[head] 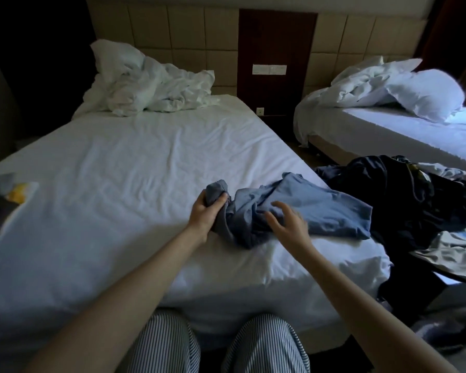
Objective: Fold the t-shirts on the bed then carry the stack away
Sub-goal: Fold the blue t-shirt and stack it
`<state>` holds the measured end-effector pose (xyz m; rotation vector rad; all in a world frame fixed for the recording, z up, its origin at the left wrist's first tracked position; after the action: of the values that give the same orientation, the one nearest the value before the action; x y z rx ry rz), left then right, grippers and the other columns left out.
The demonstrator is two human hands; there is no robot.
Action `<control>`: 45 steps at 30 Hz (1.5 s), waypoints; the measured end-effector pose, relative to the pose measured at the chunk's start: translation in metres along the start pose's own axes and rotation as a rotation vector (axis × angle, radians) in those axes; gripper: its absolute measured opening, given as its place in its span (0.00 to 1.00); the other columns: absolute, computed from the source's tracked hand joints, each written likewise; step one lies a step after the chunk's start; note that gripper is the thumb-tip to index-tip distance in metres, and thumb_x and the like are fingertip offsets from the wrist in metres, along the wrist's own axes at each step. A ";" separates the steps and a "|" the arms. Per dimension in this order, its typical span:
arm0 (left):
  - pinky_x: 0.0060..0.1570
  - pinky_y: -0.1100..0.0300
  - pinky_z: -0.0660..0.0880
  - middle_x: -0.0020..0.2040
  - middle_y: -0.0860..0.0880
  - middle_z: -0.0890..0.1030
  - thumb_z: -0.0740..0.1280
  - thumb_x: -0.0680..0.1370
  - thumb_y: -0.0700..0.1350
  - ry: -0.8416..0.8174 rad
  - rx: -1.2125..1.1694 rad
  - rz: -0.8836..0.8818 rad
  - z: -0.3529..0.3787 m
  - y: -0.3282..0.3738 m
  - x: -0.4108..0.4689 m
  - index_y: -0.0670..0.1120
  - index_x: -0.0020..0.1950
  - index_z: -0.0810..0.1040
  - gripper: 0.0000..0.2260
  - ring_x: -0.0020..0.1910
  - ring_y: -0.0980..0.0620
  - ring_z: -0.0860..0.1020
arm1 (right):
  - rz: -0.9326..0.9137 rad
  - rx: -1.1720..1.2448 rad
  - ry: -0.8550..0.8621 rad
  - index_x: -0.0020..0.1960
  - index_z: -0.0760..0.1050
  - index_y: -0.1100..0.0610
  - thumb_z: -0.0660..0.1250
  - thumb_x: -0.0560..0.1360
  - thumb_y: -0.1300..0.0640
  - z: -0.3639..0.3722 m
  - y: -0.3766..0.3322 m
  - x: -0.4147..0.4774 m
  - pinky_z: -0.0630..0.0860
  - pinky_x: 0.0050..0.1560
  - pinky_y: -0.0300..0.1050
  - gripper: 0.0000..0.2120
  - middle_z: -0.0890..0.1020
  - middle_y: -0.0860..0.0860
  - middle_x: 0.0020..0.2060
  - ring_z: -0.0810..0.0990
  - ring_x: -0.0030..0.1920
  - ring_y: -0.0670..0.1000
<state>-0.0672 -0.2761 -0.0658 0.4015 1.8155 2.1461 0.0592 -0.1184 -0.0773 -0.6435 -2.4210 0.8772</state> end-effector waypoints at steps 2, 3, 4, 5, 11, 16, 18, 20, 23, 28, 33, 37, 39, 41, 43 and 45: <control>0.41 0.63 0.75 0.42 0.50 0.80 0.70 0.75 0.42 0.092 0.063 0.059 -0.030 0.014 0.000 0.50 0.46 0.75 0.05 0.41 0.52 0.77 | 0.081 -0.253 -0.067 0.73 0.60 0.46 0.59 0.77 0.41 0.001 0.007 -0.001 0.54 0.69 0.54 0.26 0.60 0.51 0.73 0.56 0.73 0.56; 0.40 0.63 0.75 0.44 0.48 0.79 0.69 0.76 0.43 0.156 0.078 0.058 -0.049 0.019 0.002 0.48 0.47 0.74 0.05 0.43 0.50 0.77 | 0.103 -0.344 -0.140 0.74 0.56 0.43 0.58 0.77 0.39 0.004 0.010 -0.003 0.50 0.70 0.54 0.28 0.55 0.50 0.75 0.51 0.75 0.56; 0.43 0.60 0.76 0.48 0.46 0.79 0.69 0.76 0.45 0.208 0.078 0.019 -0.068 0.021 0.005 0.47 0.51 0.73 0.07 0.46 0.48 0.77 | 0.100 -0.412 -0.212 0.74 0.56 0.42 0.58 0.77 0.38 0.008 0.010 -0.007 0.48 0.70 0.54 0.28 0.53 0.48 0.76 0.49 0.75 0.56; 0.48 0.56 0.76 0.53 0.45 0.78 0.69 0.76 0.47 0.257 0.035 -0.060 -0.086 0.020 0.009 0.46 0.56 0.72 0.12 0.50 0.47 0.77 | 0.076 -0.461 -0.247 0.72 0.60 0.43 0.58 0.77 0.39 0.013 0.012 -0.010 0.48 0.69 0.53 0.26 0.57 0.48 0.75 0.51 0.74 0.56; 0.53 0.55 0.72 0.50 0.44 0.76 0.61 0.80 0.47 0.147 -0.508 -0.387 -0.111 0.018 0.006 0.42 0.51 0.73 0.08 0.51 0.47 0.75 | -0.010 -0.109 0.073 0.39 0.78 0.58 0.62 0.79 0.50 0.005 -0.020 -0.014 0.65 0.35 0.47 0.15 0.80 0.56 0.33 0.78 0.38 0.58; 0.42 0.64 0.78 0.48 0.47 0.80 0.60 0.80 0.38 -0.206 -0.260 -0.120 -0.071 0.058 -0.005 0.45 0.51 0.75 0.06 0.46 0.53 0.78 | 0.037 0.207 0.013 0.36 0.77 0.65 0.55 0.81 0.47 -0.020 -0.054 -0.005 0.69 0.36 0.45 0.26 0.78 0.58 0.30 0.77 0.36 0.57; 0.45 0.65 0.77 0.46 0.49 0.80 0.65 0.78 0.37 -0.336 0.112 0.056 -0.052 0.077 -0.016 0.46 0.51 0.76 0.05 0.46 0.55 0.79 | -0.008 0.378 -0.110 0.53 0.78 0.59 0.55 0.81 0.49 -0.030 -0.077 -0.002 0.70 0.43 0.40 0.18 0.80 0.60 0.46 0.76 0.48 0.51; 0.45 0.65 0.74 0.44 0.48 0.79 0.68 0.76 0.39 -0.433 0.378 0.212 -0.034 0.095 -0.025 0.43 0.49 0.77 0.03 0.44 0.55 0.77 | -0.106 0.461 -0.338 0.69 0.64 0.47 0.58 0.78 0.47 -0.033 -0.105 -0.001 0.68 0.56 0.37 0.20 0.71 0.51 0.64 0.68 0.63 0.46; 0.45 0.64 0.72 0.42 0.48 0.79 0.68 0.77 0.41 -0.508 0.513 0.330 -0.018 0.129 -0.033 0.42 0.48 0.79 0.03 0.43 0.55 0.76 | -0.207 0.519 -0.465 0.68 0.63 0.45 0.67 0.74 0.52 -0.034 -0.144 0.000 0.70 0.59 0.41 0.25 0.72 0.49 0.63 0.71 0.63 0.46; 0.44 0.63 0.68 0.43 0.45 0.78 0.69 0.76 0.46 -0.530 0.779 0.420 -0.026 0.187 -0.033 0.42 0.52 0.80 0.09 0.43 0.54 0.74 | -0.359 0.325 -0.090 0.51 0.76 0.68 0.69 0.73 0.64 -0.067 -0.176 0.029 0.72 0.46 0.51 0.09 0.80 0.61 0.43 0.76 0.45 0.52; 0.44 0.57 0.72 0.44 0.40 0.80 0.66 0.78 0.47 -0.374 0.938 0.443 -0.045 0.230 -0.014 0.35 0.51 0.80 0.14 0.44 0.46 0.77 | -0.406 0.174 -0.008 0.50 0.77 0.68 0.65 0.77 0.58 -0.111 -0.194 0.044 0.72 0.49 0.49 0.12 0.79 0.60 0.44 0.77 0.46 0.54; 0.52 0.50 0.77 0.46 0.41 0.80 0.62 0.80 0.43 -0.272 0.640 0.475 -0.032 0.259 -0.023 0.40 0.51 0.80 0.09 0.46 0.48 0.78 | -0.384 -0.122 0.009 0.43 0.76 0.70 0.68 0.74 0.49 -0.136 -0.213 0.057 0.69 0.39 0.48 0.22 0.78 0.62 0.38 0.76 0.38 0.54; 0.45 0.54 0.77 0.44 0.45 0.79 0.62 0.80 0.43 -0.279 0.514 0.477 -0.019 0.266 -0.031 0.44 0.49 0.79 0.07 0.43 0.50 0.78 | -0.407 -0.119 -0.080 0.48 0.77 0.62 0.70 0.72 0.47 -0.148 -0.225 0.060 0.68 0.43 0.42 0.18 0.78 0.54 0.43 0.76 0.43 0.49; 0.45 0.57 0.76 0.47 0.44 0.81 0.64 0.79 0.44 -0.319 0.514 0.493 -0.002 0.272 -0.037 0.42 0.52 0.80 0.08 0.45 0.50 0.79 | -0.468 0.078 -0.231 0.66 0.69 0.51 0.71 0.69 0.43 -0.152 -0.244 0.051 0.66 0.56 0.38 0.28 0.72 0.47 0.60 0.70 0.61 0.46; 0.44 0.58 0.76 0.46 0.44 0.81 0.67 0.77 0.45 -0.406 0.576 0.483 0.014 0.276 -0.044 0.42 0.51 0.81 0.08 0.43 0.52 0.79 | -0.497 0.256 -0.351 0.70 0.57 0.42 0.73 0.67 0.42 -0.147 -0.259 0.041 0.65 0.59 0.31 0.38 0.69 0.44 0.63 0.68 0.64 0.40; 0.39 0.62 0.75 0.42 0.46 0.79 0.68 0.77 0.46 -0.488 0.598 0.453 0.023 0.277 -0.051 0.44 0.49 0.79 0.06 0.40 0.54 0.78 | -0.518 0.184 -0.368 0.67 0.61 0.44 0.73 0.70 0.53 -0.139 -0.259 0.038 0.68 0.48 0.22 0.32 0.74 0.39 0.53 0.73 0.52 0.33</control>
<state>-0.0246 -0.3188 0.2098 1.4477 2.1518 1.4672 0.0424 -0.2103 0.2043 0.2335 -2.5885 1.0347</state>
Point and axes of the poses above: each hand's wrist, its own x-axis towards the middle knuckle, its own z-axis out of the palm, y = z × x, the point moved 4 cm from there along x, towards the middle knuckle
